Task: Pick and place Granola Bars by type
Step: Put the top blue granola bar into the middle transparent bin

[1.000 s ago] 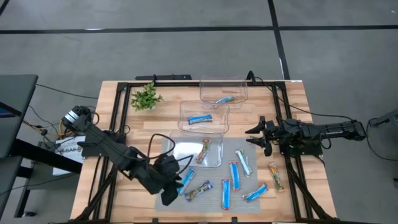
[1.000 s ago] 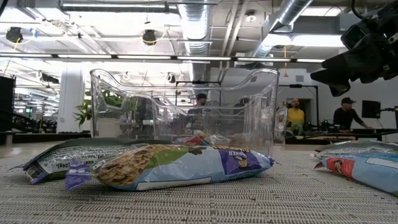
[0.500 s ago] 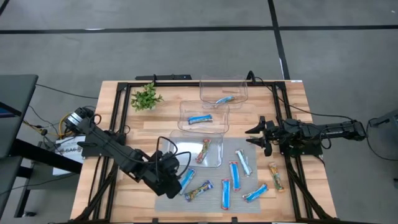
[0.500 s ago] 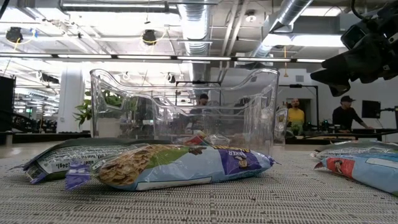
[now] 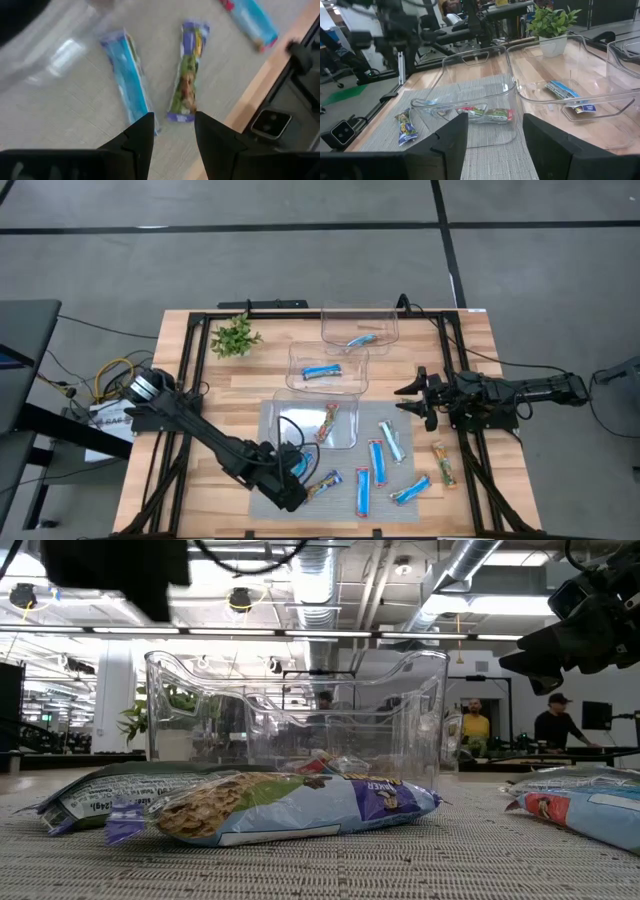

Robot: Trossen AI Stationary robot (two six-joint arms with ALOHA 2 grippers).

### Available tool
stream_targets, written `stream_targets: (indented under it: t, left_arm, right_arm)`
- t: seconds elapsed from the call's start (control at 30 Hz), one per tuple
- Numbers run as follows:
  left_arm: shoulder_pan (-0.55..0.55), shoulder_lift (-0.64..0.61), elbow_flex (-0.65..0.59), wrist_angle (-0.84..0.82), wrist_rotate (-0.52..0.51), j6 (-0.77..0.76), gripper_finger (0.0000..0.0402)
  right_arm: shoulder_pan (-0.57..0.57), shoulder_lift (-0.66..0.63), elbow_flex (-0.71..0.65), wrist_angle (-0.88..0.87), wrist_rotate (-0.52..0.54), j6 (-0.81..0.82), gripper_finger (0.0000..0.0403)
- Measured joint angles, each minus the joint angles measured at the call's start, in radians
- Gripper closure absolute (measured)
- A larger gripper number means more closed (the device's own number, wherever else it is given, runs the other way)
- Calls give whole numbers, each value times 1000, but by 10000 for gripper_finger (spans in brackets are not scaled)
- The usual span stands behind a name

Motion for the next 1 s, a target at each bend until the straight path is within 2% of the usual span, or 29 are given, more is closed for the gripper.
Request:
stream_targets:
  t: [0.13, 0.47, 0.67, 1.0]
  left_arm:
    - [2, 62, 0, 14, 46, 21, 268]
    - [26, 177, 0, 28, 37, -46, 281]
    - [40, 182, 0, 32, -29, -43, 292]
    - [49, 182, 0, 43, -18, -17, 300]
  right_arm:
    - [0, 0, 0, 0, 0, 0, 219]
    - [0, 0, 0, 0, 0, 0, 219]
    - [0, 0, 0, 0, 0, 0, 219]
    - [0, 0, 0, 0, 0, 0, 219]
